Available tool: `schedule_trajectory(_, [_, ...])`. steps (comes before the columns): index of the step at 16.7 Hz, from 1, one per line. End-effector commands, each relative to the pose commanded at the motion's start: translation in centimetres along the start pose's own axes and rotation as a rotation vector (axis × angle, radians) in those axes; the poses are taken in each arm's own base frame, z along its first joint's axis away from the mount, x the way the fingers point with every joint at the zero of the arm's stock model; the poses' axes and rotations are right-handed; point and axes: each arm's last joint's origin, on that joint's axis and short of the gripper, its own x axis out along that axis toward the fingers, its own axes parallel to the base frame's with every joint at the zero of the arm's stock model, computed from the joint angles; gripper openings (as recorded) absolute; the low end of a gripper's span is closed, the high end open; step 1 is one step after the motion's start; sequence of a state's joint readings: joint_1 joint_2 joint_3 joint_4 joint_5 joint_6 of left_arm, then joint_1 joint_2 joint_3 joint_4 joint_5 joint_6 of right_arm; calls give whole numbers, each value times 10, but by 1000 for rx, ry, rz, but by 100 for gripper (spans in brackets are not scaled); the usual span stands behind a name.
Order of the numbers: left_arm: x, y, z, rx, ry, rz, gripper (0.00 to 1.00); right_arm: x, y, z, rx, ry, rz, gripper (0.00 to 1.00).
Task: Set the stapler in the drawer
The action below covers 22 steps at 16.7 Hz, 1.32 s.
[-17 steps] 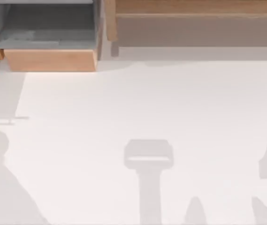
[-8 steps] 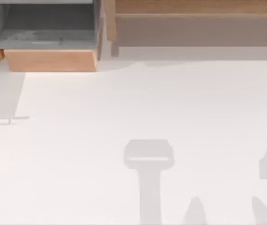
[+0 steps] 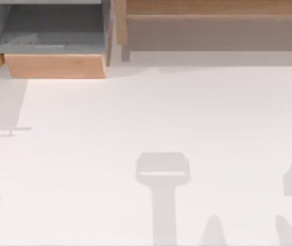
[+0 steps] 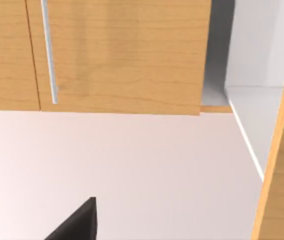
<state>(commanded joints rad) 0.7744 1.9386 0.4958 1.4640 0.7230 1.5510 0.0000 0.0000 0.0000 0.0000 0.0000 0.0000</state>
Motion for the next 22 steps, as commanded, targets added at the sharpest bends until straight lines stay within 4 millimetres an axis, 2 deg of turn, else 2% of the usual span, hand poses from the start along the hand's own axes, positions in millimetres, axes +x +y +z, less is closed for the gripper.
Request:
schedule_trajectory(4, [-2, -17, 23, 16, -92, -26, 100, 0, 0, 0, 0, 0, 0, 100])
schedule_trajectory(10, [-1, -17, 22, 17, -89, -25, 100, 0, 0, 0, 0, 0, 0, 100])
schedule_trajectory(15, [22, -18, 25, 16, -93, -27, 100, 0, 0, 0, 0, 0, 0, 100])
schedule_trajectory(19, [23, -18, 25, 16, -93, -26, 100, 0, 0, 0, 0, 0, 0, 100])
schedule_trajectory(22, [23, -18, 25, 16, -93, -26, 77, 0, 0, 0, 0, 0, 0, 100])
